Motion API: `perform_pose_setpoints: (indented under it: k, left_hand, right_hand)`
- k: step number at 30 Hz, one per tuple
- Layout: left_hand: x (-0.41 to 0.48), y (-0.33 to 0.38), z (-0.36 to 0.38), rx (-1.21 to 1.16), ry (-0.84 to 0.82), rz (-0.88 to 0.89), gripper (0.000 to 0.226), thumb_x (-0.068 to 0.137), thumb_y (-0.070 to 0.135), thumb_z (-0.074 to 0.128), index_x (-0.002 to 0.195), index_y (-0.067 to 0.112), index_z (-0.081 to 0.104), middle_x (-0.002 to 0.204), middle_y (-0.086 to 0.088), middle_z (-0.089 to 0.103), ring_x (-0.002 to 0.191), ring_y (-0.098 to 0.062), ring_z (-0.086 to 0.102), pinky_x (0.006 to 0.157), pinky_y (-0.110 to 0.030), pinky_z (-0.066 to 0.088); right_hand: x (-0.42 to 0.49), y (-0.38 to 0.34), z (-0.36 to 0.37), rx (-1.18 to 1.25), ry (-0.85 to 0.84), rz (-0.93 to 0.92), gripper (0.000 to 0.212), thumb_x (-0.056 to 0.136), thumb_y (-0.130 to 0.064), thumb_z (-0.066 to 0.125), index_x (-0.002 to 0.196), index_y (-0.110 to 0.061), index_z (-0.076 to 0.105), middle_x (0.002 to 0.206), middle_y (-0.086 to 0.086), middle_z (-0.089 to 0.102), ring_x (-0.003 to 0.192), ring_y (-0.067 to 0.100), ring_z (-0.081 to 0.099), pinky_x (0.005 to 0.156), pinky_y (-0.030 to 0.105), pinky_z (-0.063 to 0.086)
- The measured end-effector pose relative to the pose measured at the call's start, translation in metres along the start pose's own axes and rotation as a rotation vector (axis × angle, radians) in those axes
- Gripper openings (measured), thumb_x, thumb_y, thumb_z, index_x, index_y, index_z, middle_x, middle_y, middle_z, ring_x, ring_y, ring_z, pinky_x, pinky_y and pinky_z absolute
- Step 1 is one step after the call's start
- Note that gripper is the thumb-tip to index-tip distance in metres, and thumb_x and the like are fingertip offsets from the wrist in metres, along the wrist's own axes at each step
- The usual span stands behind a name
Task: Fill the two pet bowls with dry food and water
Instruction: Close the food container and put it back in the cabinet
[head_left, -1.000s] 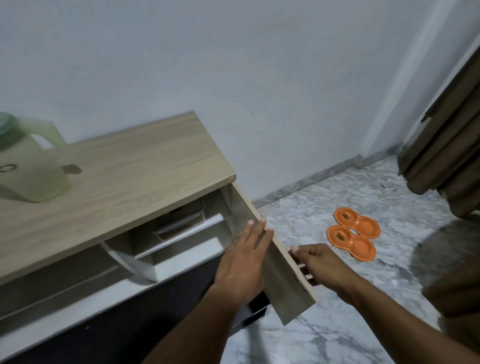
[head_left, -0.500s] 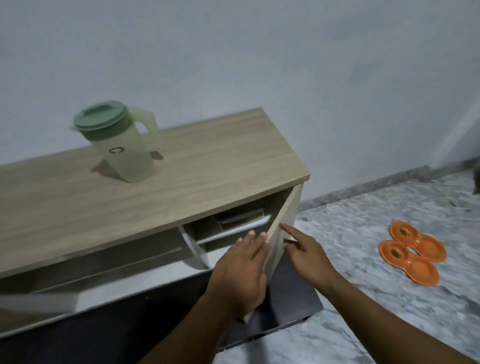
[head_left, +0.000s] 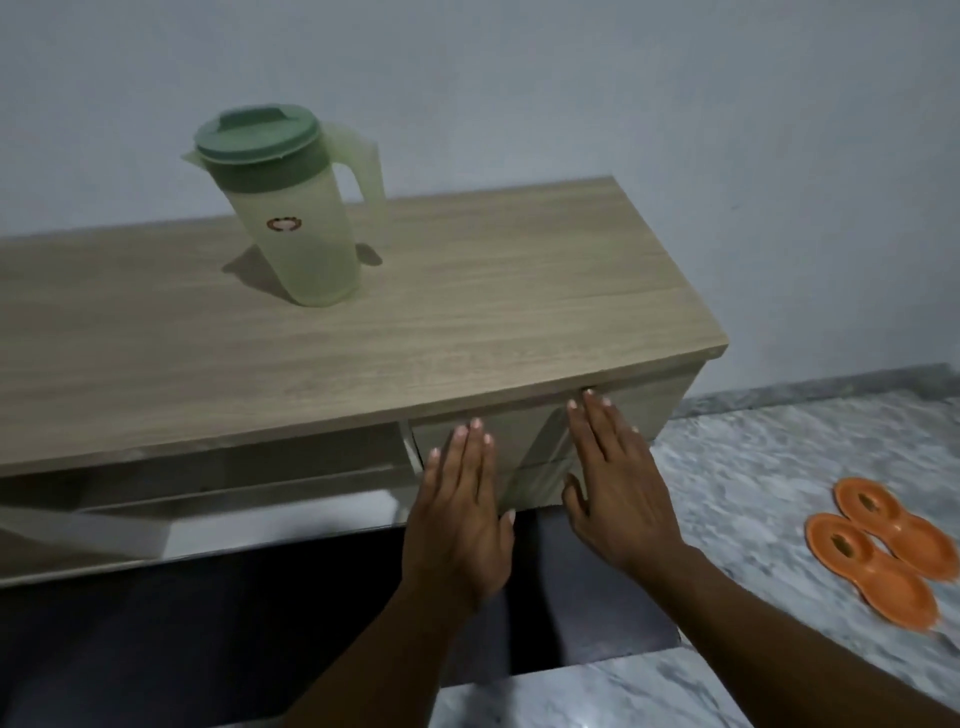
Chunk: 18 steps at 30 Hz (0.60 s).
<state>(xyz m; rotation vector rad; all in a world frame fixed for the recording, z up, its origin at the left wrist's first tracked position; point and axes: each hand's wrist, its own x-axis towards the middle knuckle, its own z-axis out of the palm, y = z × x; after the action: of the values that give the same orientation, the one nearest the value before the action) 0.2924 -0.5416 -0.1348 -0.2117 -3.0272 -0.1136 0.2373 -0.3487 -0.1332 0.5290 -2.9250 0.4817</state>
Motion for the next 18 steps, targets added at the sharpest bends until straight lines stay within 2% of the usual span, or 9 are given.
perform_pose_setpoints:
  k: [3,11,18]
  left_hand:
    - [0.014,-0.009,0.004,0.034,-0.001,-0.018,0.081,0.087,0.043,0.052,0.153,0.0,0.032,0.159,-0.018,0.032,0.149,-0.034,0.026,0.121,-0.053,0.018]
    - [0.024,-0.017,0.011,0.072,0.012,-0.016,0.079,0.087,0.045,0.052,0.151,0.001,0.037,0.153,-0.015,0.044,0.141,-0.033,0.04,0.121,-0.052,0.02]
    - [0.021,-0.009,0.009,0.068,-0.021,-0.052,0.082,0.087,0.043,0.051,0.154,0.001,0.031,0.157,-0.016,0.038,0.143,-0.033,0.038,0.121,-0.052,0.022]
  right_hand:
    - [0.009,0.0,0.008,-0.071,0.006,-0.007,0.087,0.086,-0.026,0.065,0.16,-0.009,0.023,0.166,0.014,0.025,0.155,0.03,0.019,0.122,0.053,0.025]
    - [0.02,0.007,0.025,-0.187,-0.043,-0.007,0.084,0.089,-0.038,0.053,0.16,-0.006,0.022,0.166,0.015,0.024,0.156,0.031,0.018,0.124,0.055,0.019]
    - [0.018,0.001,0.023,-0.179,-0.049,-0.004,0.091,0.087,-0.035,0.06,0.161,-0.006,0.016,0.168,0.015,0.016,0.157,0.03,0.009,0.126,0.053,0.013]
